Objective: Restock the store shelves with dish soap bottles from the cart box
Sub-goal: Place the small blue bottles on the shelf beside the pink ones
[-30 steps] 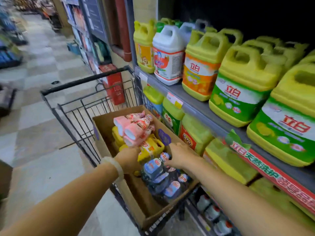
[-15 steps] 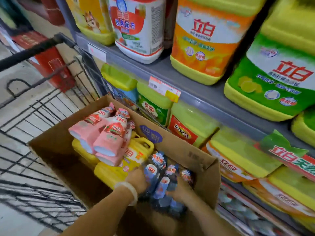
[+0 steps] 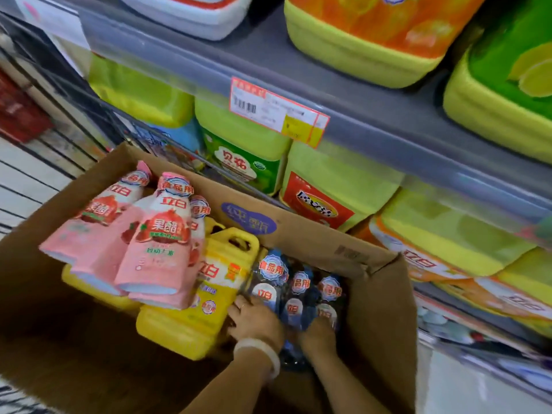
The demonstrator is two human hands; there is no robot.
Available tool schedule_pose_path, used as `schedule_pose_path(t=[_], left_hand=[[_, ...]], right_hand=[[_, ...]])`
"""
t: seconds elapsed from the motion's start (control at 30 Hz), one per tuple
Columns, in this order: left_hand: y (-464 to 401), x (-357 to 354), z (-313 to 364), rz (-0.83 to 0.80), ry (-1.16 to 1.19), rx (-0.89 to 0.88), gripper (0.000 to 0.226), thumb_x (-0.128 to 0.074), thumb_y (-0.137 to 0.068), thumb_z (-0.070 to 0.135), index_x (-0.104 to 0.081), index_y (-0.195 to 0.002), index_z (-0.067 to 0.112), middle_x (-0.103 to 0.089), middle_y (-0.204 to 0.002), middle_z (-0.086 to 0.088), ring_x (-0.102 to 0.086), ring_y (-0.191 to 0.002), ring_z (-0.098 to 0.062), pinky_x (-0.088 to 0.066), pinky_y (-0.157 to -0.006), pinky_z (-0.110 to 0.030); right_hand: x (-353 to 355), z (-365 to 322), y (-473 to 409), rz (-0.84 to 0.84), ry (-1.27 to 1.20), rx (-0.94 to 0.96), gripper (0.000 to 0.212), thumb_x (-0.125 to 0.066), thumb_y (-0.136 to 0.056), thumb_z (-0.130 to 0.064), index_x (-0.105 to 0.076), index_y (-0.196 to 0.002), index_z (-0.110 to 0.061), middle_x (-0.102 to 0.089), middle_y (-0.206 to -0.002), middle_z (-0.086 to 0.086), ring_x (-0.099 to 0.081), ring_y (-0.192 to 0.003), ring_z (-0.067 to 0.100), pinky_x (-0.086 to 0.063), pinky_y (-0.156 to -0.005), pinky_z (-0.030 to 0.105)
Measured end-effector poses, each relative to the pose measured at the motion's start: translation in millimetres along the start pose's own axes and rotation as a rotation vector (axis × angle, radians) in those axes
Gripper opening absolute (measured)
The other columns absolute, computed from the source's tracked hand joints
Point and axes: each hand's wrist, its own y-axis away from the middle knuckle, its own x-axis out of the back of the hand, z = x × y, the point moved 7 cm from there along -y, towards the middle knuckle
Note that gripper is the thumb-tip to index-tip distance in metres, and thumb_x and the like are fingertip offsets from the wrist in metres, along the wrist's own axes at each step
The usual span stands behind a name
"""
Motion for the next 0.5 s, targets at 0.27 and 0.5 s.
schedule_pose_path(t=[0.27,0.5], left_hand=[[-14,-14,-3,-0.002,0.008,-0.103,0.062,-0.051,-0.093,0.037,-0.019,-0.139,0.010,-0.041,-0.136,-0.008,-0.045,-0.126,-0.023,-0.041,-0.101,-0.033],[-26,-5,2,-0.131,0.003,-0.101,0.079,-0.065,-0.081,0.047,-0.025,-0.138,0.009,-0.042,-0.138,-0.012,-0.045,-0.127,-0.026,-0.040,-0.102,-0.033]], right_hand=[[-1,8,-9,0.013,0.017,-0.071,0.040,-0.068,-0.083,-0.036,-0.058,-0.115,-0.013,-0.063,-0.117,0.006,-0.061,-0.102,0.020,-0.044,-0.069,0.023],[-1,8,-7,-0.018,0.010,-0.066,0.043,-0.069,-0.081,-0.037,-0.056,-0.116,-0.016,-0.061,-0.115,0.004,-0.057,-0.096,0.017,-0.042,-0.070,0.024]])
